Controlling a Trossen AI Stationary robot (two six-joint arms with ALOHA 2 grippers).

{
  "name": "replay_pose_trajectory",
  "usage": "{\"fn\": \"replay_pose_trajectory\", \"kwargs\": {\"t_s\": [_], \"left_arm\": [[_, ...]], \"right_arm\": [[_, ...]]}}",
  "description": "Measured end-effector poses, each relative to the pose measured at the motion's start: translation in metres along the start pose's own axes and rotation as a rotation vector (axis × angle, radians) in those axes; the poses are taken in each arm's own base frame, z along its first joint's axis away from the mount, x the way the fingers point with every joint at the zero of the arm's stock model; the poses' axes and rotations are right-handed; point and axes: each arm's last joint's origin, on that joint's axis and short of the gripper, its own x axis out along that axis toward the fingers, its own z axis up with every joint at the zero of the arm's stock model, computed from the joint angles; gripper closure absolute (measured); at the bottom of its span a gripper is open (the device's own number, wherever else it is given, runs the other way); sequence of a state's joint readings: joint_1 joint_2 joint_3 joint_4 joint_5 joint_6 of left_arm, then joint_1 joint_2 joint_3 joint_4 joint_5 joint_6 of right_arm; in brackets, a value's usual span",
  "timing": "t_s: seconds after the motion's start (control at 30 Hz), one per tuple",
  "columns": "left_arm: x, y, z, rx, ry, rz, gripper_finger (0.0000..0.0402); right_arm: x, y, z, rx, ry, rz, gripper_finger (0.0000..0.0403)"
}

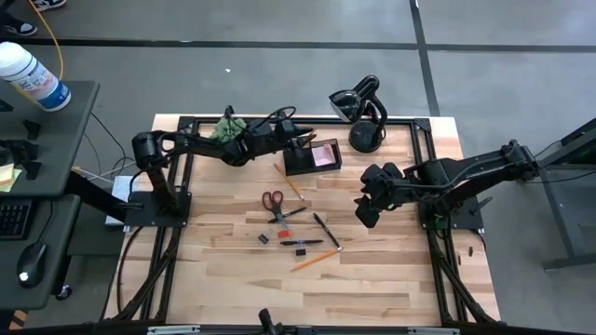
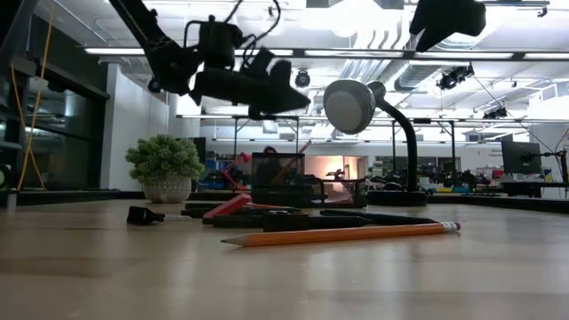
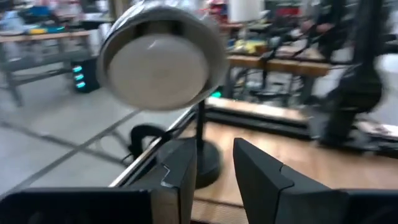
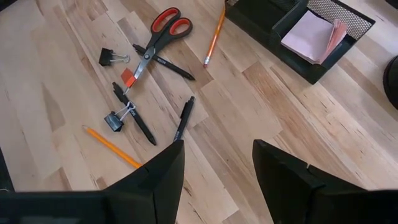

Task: Pick and place office supplies into organizer
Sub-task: Put the orange eraser into the black desk organizer

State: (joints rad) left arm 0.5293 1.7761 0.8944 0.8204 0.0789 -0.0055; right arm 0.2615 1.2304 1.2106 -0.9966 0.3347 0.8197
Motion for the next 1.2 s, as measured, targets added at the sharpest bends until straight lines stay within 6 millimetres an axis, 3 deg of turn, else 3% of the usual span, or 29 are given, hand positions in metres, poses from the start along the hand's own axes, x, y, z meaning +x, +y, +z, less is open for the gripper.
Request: {"fn": "replay_pose_trajectory", "kwargs": {"t_s": [0.17, 0.4, 0.73, 0.97, 1.2], "left_arm": [[-0.009, -0.018, 0.017, -0.013, 0.009, -0.197, 0.0317], [-0.027, -0.064, 0.028, -0.038, 0.131, -0.452, 0.0339], [-0.056, -0.139, 0.007, -0.057, 0.416, -0.825, 0.0357], [-0.081, -0.178, -0.011, -0.028, 0.638, -0.791, 0.0358], [-0.109, -0.21, -0.025, 0.044, 0.777, -0.516, 0.0358]], "right_arm": [[0.0, 0.0, 0.0, -0.008, -0.015, -0.014, 0.0219], [0.0, 0.0, 0.001, -0.007, -0.02, -0.013, 0.0219], [0.0, 0.002, 0.003, -0.014, -0.053, -0.004, 0.0219], [0.0, 0.002, 0.003, -0.106, -0.048, -0.001, 0.0219], [0.0, 0.002, 0.003, -0.215, -0.05, -0.006, 0.0219]]}}
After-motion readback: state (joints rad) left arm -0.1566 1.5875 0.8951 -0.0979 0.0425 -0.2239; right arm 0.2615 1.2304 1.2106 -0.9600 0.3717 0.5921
